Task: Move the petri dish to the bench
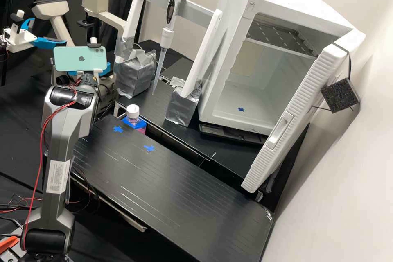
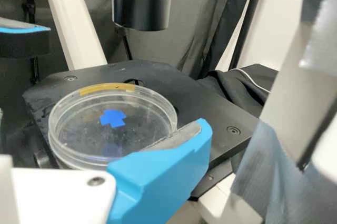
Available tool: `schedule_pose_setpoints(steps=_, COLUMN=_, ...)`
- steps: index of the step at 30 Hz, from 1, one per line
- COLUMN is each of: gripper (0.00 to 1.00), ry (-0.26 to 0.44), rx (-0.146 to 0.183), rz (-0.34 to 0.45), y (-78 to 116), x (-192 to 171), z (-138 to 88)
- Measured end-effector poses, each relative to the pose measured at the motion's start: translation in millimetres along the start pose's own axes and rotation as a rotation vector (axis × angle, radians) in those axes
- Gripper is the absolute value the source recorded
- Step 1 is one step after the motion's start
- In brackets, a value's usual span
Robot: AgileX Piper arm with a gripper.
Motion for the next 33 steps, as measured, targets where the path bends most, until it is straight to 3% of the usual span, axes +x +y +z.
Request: schedule_pose_setpoints(steps=33, gripper=0.0, ry=0.017, rx=-0.016, rz=0.002, y=-0.5, x=-0.7, z=-0.1)
